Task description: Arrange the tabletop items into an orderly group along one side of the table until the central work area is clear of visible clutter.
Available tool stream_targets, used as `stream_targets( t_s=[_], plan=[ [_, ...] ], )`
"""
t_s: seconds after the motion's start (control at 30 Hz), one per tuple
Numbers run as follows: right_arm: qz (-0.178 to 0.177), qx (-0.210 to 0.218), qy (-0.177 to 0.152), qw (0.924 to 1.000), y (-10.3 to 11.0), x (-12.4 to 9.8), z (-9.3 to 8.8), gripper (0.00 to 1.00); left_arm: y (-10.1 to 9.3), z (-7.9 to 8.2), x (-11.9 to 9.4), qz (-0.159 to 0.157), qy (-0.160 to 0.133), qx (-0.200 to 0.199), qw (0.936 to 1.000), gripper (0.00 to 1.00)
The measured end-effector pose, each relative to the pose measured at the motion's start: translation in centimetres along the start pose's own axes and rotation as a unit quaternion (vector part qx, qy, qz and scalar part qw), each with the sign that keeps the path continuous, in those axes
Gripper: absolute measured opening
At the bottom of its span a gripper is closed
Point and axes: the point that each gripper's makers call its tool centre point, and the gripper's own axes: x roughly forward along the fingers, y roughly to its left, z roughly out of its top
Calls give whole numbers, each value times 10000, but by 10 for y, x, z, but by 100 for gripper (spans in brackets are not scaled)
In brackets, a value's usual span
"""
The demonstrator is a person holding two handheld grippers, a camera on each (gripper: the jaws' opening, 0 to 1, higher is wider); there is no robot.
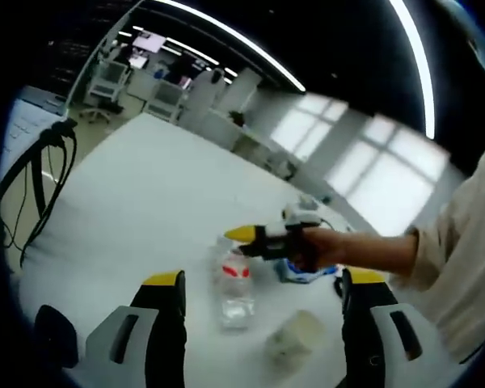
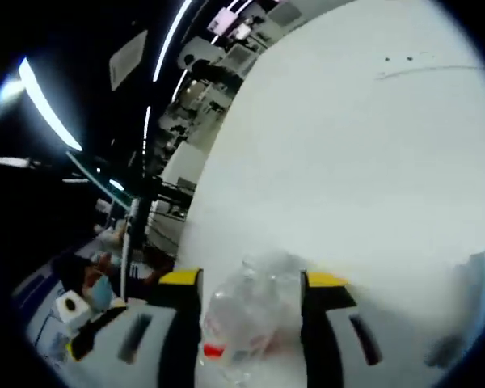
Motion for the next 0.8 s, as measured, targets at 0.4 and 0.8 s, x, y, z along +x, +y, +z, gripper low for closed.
stream_targets(
  t_s=[0.4, 0.8],
  plan=[
    [136, 395, -66, 9991, -3, 14, 2, 24, 3, -8, 6, -17, 99, -33, 9999, 75],
    [304, 364, -169, 9987, 2, 14, 3, 20, 13, -11, 39, -173, 311, -4, 9994, 70]
  ],
)
